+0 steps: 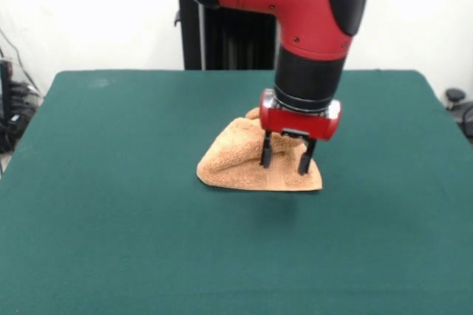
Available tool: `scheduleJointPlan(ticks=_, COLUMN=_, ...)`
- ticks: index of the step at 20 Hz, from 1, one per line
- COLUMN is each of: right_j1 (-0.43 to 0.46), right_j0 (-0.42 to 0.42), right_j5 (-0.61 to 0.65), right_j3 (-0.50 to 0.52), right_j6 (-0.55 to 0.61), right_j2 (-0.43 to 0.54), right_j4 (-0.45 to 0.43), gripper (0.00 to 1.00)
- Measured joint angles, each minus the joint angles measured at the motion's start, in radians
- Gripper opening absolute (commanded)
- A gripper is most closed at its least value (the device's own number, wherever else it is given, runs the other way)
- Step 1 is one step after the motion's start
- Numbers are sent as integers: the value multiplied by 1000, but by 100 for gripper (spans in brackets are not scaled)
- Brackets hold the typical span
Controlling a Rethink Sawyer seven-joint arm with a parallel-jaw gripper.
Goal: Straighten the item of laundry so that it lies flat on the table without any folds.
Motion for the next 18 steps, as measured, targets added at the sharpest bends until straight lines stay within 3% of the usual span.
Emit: scheduleJointPlan(ticks=18, right_j1=-26, right_j0=-24, right_j5=23, right_j3=5, right_j6=0, right_j2=7, right_j4=-32, gripper=100)
